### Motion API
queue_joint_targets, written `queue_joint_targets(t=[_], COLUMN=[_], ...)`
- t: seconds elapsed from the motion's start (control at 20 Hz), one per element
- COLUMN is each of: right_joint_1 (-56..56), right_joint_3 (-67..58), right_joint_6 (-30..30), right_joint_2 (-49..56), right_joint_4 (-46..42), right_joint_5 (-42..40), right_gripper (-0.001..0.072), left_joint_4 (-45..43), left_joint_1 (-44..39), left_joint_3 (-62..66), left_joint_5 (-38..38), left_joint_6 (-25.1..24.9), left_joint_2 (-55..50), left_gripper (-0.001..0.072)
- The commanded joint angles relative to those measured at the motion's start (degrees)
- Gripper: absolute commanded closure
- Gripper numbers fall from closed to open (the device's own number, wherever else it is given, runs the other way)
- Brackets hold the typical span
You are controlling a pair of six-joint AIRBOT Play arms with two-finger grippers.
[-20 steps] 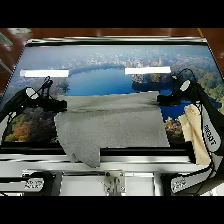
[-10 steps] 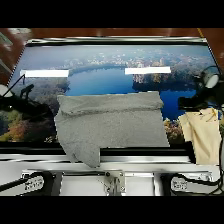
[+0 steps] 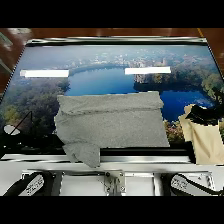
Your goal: Fold the shirts.
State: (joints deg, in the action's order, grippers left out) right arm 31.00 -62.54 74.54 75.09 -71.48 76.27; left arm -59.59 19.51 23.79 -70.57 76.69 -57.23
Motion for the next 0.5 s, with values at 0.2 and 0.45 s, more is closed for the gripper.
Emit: queue_joint_targets(t=[0.2,0.45], right_joint_1=[0.7,0.7], right_joint_3=[0.8,0.8], right_joint_6=[0.2,0.5], right_joint_2=[-0.4,-0.4], right_joint_4=[4.2,4.1], right_joint_5=[-0.7,-0.7], right_gripper=[0.0261,0.0261], left_joint_4=[3.3,9.4], left_joint_1=[-4.9,-7.3], left_joint_3=[-4.4,-4.4], left_joint_5=[7.6,11.3], left_joint_6=[-1.7,-2.4], left_joint_2=[-4.4,-7.7], left_gripper=[0.0119,0.0409])
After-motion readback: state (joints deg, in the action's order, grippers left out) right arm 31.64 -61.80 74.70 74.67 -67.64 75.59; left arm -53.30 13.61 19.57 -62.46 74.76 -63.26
